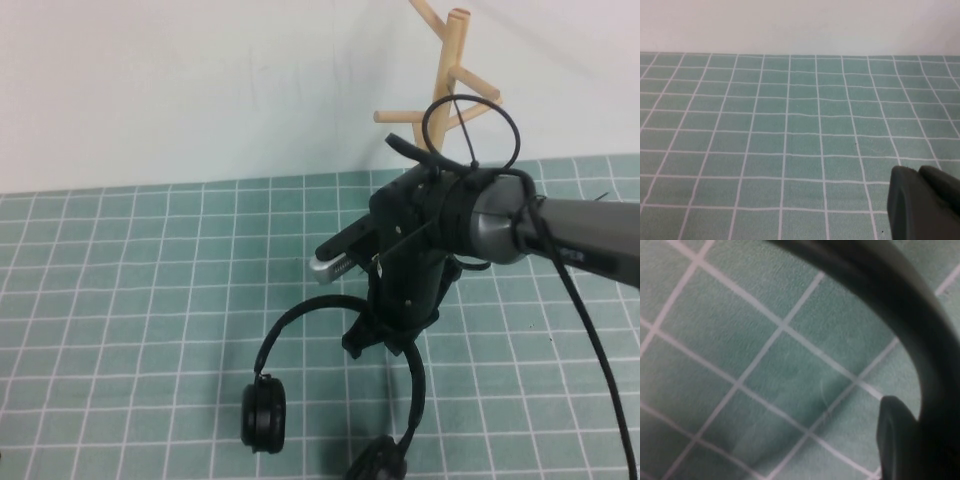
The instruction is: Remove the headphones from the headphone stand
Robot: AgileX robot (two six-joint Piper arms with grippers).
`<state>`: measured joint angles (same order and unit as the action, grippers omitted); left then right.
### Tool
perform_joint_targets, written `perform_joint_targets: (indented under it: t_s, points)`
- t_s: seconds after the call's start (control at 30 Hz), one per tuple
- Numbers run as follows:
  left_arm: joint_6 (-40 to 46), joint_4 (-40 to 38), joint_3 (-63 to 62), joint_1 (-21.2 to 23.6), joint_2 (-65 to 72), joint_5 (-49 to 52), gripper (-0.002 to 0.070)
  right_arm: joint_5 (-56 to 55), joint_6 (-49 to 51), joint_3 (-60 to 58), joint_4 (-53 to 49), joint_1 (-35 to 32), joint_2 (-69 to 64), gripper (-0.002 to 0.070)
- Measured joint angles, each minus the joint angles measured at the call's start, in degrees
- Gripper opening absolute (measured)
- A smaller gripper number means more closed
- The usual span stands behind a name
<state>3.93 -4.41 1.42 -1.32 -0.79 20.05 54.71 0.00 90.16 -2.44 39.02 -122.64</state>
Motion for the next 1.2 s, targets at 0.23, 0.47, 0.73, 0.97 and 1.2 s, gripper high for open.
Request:
perform_joint_targets:
  t_s: [0.23, 0.47, 0.73, 0.97, 1.2]
  points:
    - [0.0, 0.0, 0.0, 0.0, 0.0, 0.0, -0.0004, 0.0, 0.3, 0.5, -0.1, 0.0, -1.1, 0.0141]
    - [0.0, 0.0, 0.0, 0.0, 0.0, 0.0, -0.0004, 0.7, 2.6, 0.5, -0.2, 0.2, -0.7, 0.0298]
    - [0.0, 0.0, 0.0, 0.0, 0.0, 0.0, -0.0004, 2.3, 3.0, -8.3, 0.2, 1.9, 14.8, 0.0184]
    - [0.0, 0.0, 0.0, 0.0, 0.0, 0.0, -0.0004, 4.3, 3.9, -20.9, -0.1, 1.9, 34.4, 0.0022]
    - [0.0, 0.0, 0.0, 0.0, 0.0, 0.0, -0.0004, 12.3, 4.0, -24.2, -0.5, 1.9, 46.4, -0.0006]
